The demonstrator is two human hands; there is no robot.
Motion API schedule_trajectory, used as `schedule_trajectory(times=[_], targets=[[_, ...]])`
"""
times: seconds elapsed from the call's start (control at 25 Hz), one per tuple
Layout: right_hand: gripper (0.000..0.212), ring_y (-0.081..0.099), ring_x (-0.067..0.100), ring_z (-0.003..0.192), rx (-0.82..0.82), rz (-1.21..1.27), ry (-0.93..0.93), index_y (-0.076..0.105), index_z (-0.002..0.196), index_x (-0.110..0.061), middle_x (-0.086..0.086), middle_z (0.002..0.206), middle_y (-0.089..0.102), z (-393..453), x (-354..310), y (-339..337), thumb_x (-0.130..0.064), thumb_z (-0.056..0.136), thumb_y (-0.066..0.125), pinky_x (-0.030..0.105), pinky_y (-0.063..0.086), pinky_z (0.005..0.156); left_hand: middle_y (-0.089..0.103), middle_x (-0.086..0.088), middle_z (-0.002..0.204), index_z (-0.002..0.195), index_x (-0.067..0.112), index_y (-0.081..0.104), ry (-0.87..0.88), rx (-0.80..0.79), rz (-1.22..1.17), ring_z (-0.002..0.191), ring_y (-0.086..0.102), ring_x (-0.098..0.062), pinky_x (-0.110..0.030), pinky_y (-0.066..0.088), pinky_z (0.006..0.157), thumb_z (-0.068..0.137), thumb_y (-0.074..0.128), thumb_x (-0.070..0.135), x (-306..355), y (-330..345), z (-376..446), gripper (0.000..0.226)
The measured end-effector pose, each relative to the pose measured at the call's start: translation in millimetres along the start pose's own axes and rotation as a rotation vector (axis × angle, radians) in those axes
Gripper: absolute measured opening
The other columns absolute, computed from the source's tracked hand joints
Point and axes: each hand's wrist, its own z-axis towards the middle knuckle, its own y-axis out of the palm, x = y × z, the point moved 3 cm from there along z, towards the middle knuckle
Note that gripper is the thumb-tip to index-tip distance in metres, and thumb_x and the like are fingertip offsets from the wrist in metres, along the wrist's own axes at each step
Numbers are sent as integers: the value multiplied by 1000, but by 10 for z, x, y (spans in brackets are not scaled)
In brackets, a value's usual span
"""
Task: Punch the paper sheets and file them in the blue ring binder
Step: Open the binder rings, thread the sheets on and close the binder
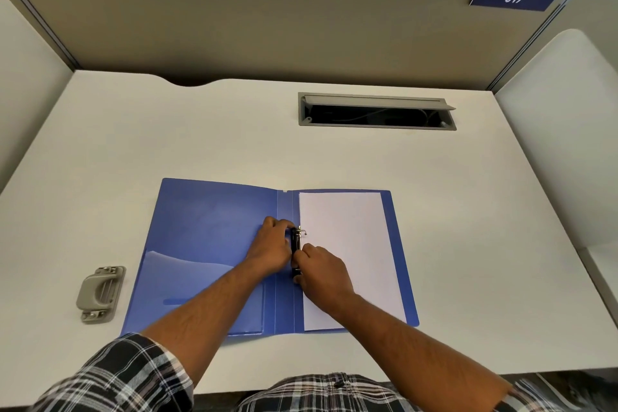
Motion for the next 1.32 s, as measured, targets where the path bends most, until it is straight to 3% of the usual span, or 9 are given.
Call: schedule_trajectory(times=[0.2, 0.32, 0.44, 0.64, 0.88, 1.12, 1.32], targets=[[23, 63, 19, 69, 31, -12, -52, 67, 102, -18, 2, 91, 69, -40, -8, 41, -19, 82, 79, 30, 54, 52, 59, -7, 119, 120, 18, 56, -48, -1, -133, 105, 60, -21, -33, 53, 92, 95, 51, 8, -15, -9, 41, 28], [25, 64, 20, 79, 9, 34, -13, 65, 111, -19, 2, 102, 68, -57, -15, 20, -24, 88, 72, 31, 56, 61, 65, -4, 98, 116, 19, 55, -90, -9, -220, 92, 63, -22, -28, 53, 77, 93, 57, 8, -25, 2, 49, 25], [32, 64, 21, 87, -26, 50, 6, 62, 119, -19, 3, 111, 66, -57, -17, -1, -26, 89, 72, 32, 56, 70, 66, -9, 100, 116, 19, 55, -178, -20, -325, 85, 63, -21, -27, 56, 67, 90, 62, 1, -37, 13, 48, 32], [43, 62, 24, 92, -79, 52, 33, 57, 124, -20, 4, 115, 61, -57, -24, -20, -31, 87, 75, 36, 58, 72, 63, -14, 110, 112, 20, 56, -305, -27, -460, 97, 65, -30, -43, 63, 70, 90, 58, -7, -53, 41, 25, 35], [34, 63, 20, 88, -61, 24, 43, 58, 123, -21, 3, 114, 64, -97, 2, 29, -32, 93, 69, 32, 58, 73, 68, -10, 106, 111, 23, 61, -327, 1, -495, 92, 69, -26, -42, 63, 74, 89, 60, -5, -60, 20, -14, 35], [45, 61, 17, 99, -61, 127, 103, 55, 128, -23, -1, 120, 62, -112, 0, -34, -50, 92, 62, 29, 55, 81, 71, -8, 89, 112, 19, 65, -258, 39, -508, 83, 71, -24, -42, 63, 73, 87, 67, -1, -14, -20, -74, 33], [55, 65, 15, 97, -21, 364, 224, 44, 141, -25, -3, 123, 65, -184, 3, -23, -43, 92, 63, 21, 52, 85, 72, -9, 96, 117, 16, 67, -194, 36, -530, 84, 72, -23, -38, 63, 73, 89, 68, 5, 56, -22, -99, 30]])
